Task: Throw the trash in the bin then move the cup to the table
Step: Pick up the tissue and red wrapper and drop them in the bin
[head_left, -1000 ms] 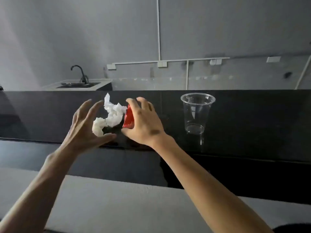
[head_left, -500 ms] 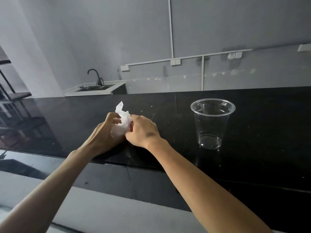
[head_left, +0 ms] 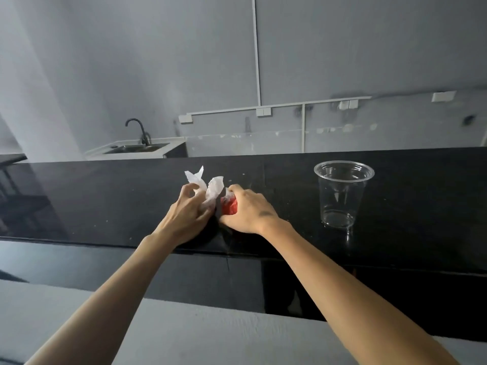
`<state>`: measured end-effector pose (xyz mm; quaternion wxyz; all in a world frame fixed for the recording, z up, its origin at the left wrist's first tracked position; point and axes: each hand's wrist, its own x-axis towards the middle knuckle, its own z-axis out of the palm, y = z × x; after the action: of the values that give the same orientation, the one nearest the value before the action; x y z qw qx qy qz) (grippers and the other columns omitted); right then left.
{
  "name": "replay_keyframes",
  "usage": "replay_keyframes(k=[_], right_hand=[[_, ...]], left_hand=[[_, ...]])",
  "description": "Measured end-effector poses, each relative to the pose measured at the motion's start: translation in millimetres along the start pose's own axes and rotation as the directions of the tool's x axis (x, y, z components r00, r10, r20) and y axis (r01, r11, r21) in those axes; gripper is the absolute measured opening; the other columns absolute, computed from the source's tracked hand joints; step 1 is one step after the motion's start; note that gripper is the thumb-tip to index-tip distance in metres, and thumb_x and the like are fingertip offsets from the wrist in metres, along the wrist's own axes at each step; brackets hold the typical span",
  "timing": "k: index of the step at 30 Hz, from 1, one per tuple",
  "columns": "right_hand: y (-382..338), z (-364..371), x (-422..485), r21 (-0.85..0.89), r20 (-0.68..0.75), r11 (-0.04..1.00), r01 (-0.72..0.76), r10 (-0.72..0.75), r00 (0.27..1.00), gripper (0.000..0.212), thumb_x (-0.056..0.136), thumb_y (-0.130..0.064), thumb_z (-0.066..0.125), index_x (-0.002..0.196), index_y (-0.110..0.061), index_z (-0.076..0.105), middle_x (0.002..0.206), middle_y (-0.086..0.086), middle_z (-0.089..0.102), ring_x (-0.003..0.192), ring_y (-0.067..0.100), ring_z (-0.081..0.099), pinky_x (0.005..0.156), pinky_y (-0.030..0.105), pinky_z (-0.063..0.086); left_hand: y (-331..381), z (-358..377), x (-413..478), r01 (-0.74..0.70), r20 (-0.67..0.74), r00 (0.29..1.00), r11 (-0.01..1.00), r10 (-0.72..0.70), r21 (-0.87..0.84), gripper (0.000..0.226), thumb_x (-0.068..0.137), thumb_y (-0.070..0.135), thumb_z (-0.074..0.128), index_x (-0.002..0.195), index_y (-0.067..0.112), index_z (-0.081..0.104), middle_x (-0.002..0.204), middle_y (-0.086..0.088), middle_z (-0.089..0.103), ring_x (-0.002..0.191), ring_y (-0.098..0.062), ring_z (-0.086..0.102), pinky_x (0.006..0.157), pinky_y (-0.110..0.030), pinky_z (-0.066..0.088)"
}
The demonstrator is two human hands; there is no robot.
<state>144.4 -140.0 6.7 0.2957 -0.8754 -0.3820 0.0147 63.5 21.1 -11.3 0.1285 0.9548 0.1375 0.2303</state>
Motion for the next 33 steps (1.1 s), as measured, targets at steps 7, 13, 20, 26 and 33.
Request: replay_keyframes(k=[7,13,20,26,33], right_hand=[[-13.3,8.0,-23.9,0.147,-0.167,0.988,-0.043,0.068,0.984,0.058,0.075,-0.010,0.068,0.130,-0.017,0.050,0.123,0.011,0.066,0.111,0.034,0.062,0.094,0.037,0.049],[-45.6,14.4,-71.4,0.274,-0.273,0.959,0.070,0.008,0.962,0.056,0.070,-0.010,0.078,0.121,-0.015,0.057,0.099,-0.007,0.064,0.093,0.020,0.067,0.087,0.036,0.055],[-46.1,113.8,-224.0,0.759,-0.152,0.649,0.054,0.095,0.984,0.052,0.071,0.006,0.075,0.117,-0.015,0.060,0.100,-0.009,0.069,0.082,0.002,0.067,0.061,0.021,0.056],[4.8,311.1,-323.3,0.743,0.504,0.197,-0.639,0.463,0.729,0.075,0.046,-0.015,0.080,0.118,-0.023,0.061,0.116,0.008,0.067,0.089,0.012,0.069,0.069,0.026,0.056],[61.2,432.2,-393.8,0.449,0.742,0.003,-0.894,0.556,0.375,0.067,0.063,0.008,0.076,0.126,-0.007,0.059,0.103,0.007,0.070,0.080,0.012,0.066,0.063,0.019,0.053]], left_hand=[[11.0,-13.5,-16.0,0.019,-0.152,0.988,0.999,-0.025,-0.039,0.046,0.089,0.041,0.056,0.061,0.005,0.049,0.068,-0.015,0.059,0.066,-0.040,0.056,0.058,-0.035,0.036],[11.2,-46.1,-88.9,-0.037,-0.326,0.909,0.728,-0.260,-0.684,0.032,0.075,0.016,0.060,0.045,0.012,0.048,0.039,0.009,0.042,0.032,-0.008,0.036,0.033,-0.019,0.032],[-64.5,48.5,-300.8,0.310,0.205,0.771,0.074,-0.603,-0.948,0.028,0.070,0.046,0.064,0.084,0.023,0.071,0.077,-0.007,0.069,0.061,-0.018,0.053,0.041,-0.019,0.035],[-76.1,138.6,-470.5,0.744,0.756,0.264,-0.372,-0.599,-0.555,0.054,0.105,0.028,0.031,0.067,0.008,0.064,0.083,-0.004,0.081,0.077,0.004,0.071,0.051,-0.014,0.048],[-100.1,277.6,-640.8,0.737,0.915,-0.150,-0.659,-0.375,-0.150,0.057,0.067,0.041,0.068,0.111,0.005,0.066,0.118,-0.030,0.060,0.073,-0.032,0.068,0.075,-0.057,0.053]])
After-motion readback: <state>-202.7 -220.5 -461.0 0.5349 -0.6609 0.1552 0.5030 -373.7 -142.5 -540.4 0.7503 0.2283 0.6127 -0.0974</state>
